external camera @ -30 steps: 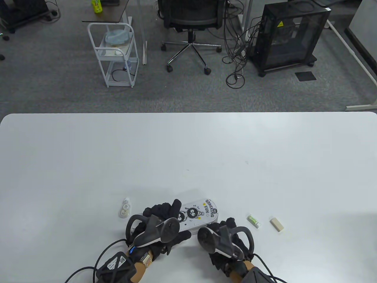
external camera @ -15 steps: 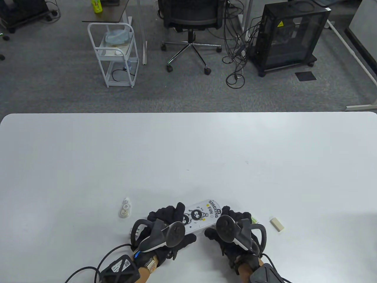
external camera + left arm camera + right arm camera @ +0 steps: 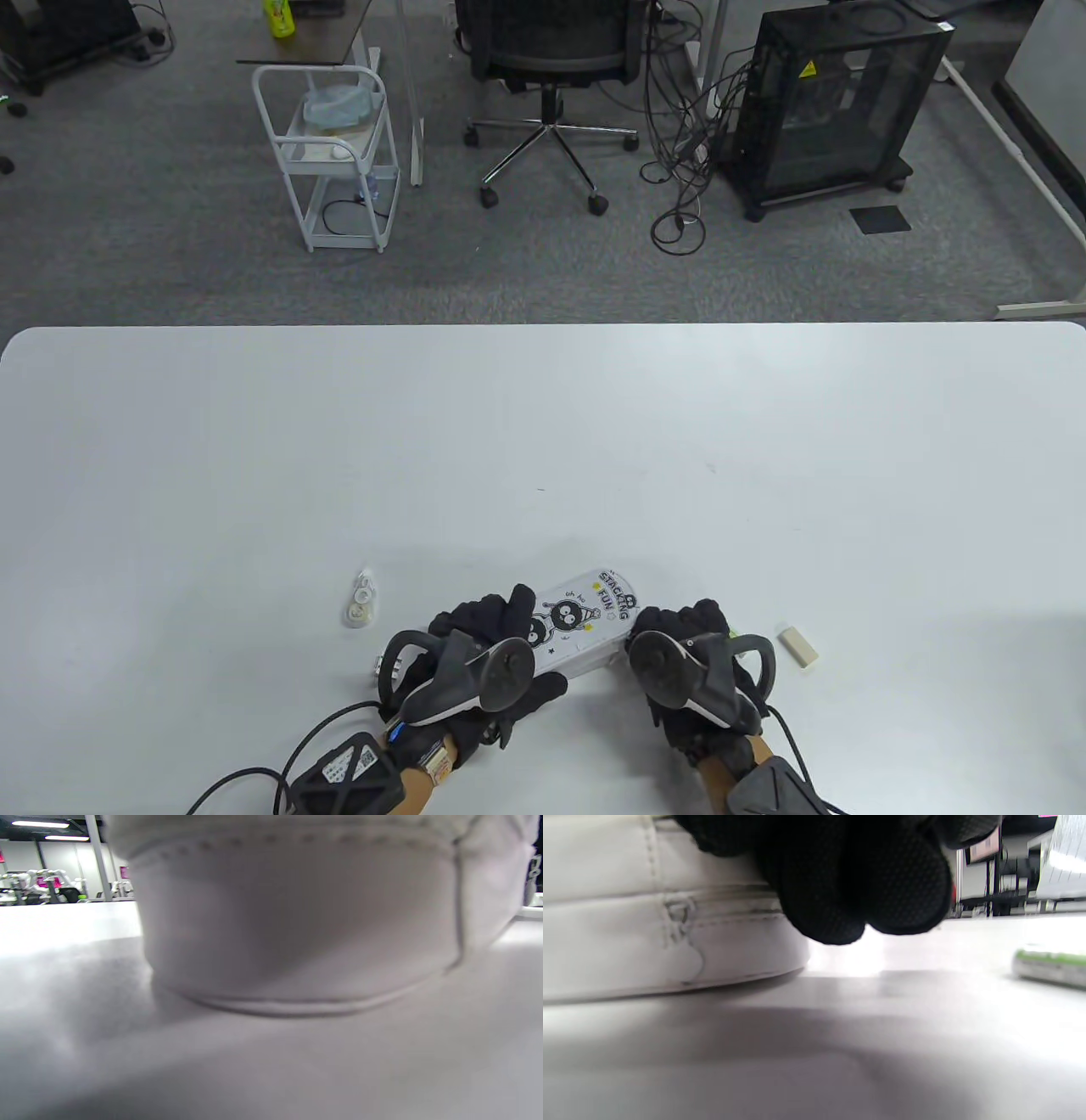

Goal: Pack double-layer zippered pencil case

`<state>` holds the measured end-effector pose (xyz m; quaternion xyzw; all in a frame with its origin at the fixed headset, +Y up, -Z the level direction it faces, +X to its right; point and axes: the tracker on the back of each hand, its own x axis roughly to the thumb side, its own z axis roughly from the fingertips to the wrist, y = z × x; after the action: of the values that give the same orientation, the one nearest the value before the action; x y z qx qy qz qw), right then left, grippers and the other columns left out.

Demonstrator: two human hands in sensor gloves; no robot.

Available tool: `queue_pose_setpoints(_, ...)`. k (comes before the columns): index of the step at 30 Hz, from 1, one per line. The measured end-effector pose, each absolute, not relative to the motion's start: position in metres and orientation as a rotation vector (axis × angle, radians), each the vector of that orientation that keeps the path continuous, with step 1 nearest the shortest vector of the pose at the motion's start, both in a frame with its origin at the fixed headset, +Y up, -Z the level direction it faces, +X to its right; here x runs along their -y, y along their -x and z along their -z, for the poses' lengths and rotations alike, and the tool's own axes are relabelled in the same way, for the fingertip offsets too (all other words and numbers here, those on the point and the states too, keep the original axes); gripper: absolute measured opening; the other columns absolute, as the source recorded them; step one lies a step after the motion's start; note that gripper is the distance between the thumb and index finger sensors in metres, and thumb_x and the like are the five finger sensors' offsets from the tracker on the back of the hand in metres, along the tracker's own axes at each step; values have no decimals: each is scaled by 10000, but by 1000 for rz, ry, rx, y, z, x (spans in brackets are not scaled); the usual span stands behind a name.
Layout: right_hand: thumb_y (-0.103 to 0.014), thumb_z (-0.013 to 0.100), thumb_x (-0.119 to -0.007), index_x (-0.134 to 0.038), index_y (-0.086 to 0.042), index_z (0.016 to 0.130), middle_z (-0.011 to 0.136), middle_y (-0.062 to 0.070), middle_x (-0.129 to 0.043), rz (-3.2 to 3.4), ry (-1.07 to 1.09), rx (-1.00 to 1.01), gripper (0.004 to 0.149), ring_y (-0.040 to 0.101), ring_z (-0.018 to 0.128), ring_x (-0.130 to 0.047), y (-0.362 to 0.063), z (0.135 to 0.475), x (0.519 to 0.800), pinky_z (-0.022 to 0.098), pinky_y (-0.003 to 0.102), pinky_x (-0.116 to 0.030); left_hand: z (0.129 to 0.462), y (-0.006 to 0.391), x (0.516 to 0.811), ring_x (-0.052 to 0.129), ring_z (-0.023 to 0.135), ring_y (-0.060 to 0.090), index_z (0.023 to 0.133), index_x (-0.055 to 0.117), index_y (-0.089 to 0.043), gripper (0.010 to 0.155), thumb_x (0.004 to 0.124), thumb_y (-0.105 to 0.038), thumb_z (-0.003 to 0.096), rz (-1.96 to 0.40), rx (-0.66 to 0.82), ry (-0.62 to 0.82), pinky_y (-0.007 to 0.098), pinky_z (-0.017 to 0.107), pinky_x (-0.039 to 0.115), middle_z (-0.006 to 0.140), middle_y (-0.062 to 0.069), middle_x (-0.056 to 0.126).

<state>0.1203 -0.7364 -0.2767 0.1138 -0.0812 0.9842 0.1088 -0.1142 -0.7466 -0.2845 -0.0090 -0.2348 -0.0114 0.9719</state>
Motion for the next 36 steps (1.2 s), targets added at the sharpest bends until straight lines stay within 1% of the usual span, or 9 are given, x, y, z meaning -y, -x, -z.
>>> queue_pose_setpoints(7, -427, 379, -747, -903, -145, 741, 553, -1, -1054, -2882, -312, 214, 485, 249, 533, -1007, -149, 283, 731, 648, 518, -627, 285, 123, 744, 800, 830, 395, 1038, 362, -248, 989, 535, -898, 313, -19, 770, -53, 540, 617, 698, 1008, 142, 655)
queue_pose_setpoints(12, -406, 362, -758, -906, -153, 755, 563, 12, -1061, -2649, -617, -31, 490, 255, 544, -1009, -143, 281, 733, 648, 524, -629, 278, 120, 744, 781, 850, 380, 1013, 321, -269, 993, 534, -887, 266, 43, 1031, -92, 545, 641, 676, 1007, 122, 630)
queue_pose_setpoints(17, -402, 351, -753, -905, -159, 754, 563, -4, -1064, -2702, -787, -121, 495, 242, 548, -1017, -111, 274, 738, 643, 518, -643, 279, 126, 743, 766, 872, 386, 994, 310, -281, 995, 542, -874, 229, 117, 1143, -133, 569, 659, 644, 1004, 108, 623)
queue_pose_setpoints(24, -388, 352, -752, -884, -187, 786, 605, 1, -1050, -2653, -811, -181, 496, 249, 576, -1004, -104, 278, 745, 647, 523, -634, 275, 121, 743, 769, 864, 405, 983, 328, -271, 984, 537, -862, 224, 147, 1202, -162, 574, 652, 643, 989, 122, 637)
queue_pose_setpoints(27, -396, 349, -763, -897, -201, 778, 587, -2, -1060, -2589, -805, -93, 489, 246, 559, -1012, -98, 280, 742, 643, 519, -642, 268, 113, 743, 732, 873, 396, 977, 284, -277, 996, 549, -865, 218, 126, 1252, -181, 569, 664, 614, 996, 113, 594)
queue_pose_setpoints(29, -380, 388, -745, -845, -161, 821, 635, 26, -1024, -2649, -865, -298, 496, 270, 606, -975, -80, 281, 748, 663, 531, -601, 261, 97, 744, 714, 903, 387, 971, 255, -289, 1002, 536, -865, 201, 210, 1327, -190, 568, 679, 603, 1005, 96, 577)
queue_pose_setpoints(32, -428, 345, -738, -888, -227, 770, 579, -27, -1058, -2747, -815, -32, 493, 222, 548, -1014, -87, 278, 749, 635, 501, -658, 265, 98, 743, 706, 971, 377, 996, 298, -303, 1009, 521, -866, 190, 204, 1270, -202, 555, 689, 617, 1053, 68, 585)
queue_pose_setpoints(34, -429, 367, -740, -882, -193, 774, 586, -3, -1047, -2730, -726, -89, 492, 244, 555, -996, -95, 278, 750, 634, 510, -645, 268, 103, 740, 642, 1035, 354, 1011, 332, -300, 1021, 541, -849, 176, 218, 1188, -234, 587, 714, 563, 1096, 37, 544)
queue_pose_setpoints(36, -420, 381, -747, -883, -151, 769, 581, 13, -1044, -2766, -615, -60, 492, 258, 549, -993, -104, 278, 749, 630, 514, -644, 269, 110, 732, 666, 982, 378, 1021, 357, -272, 920, 588, -763, 277, 273, 1072, -336, 569, 713, 536, 1075, 52, 574)
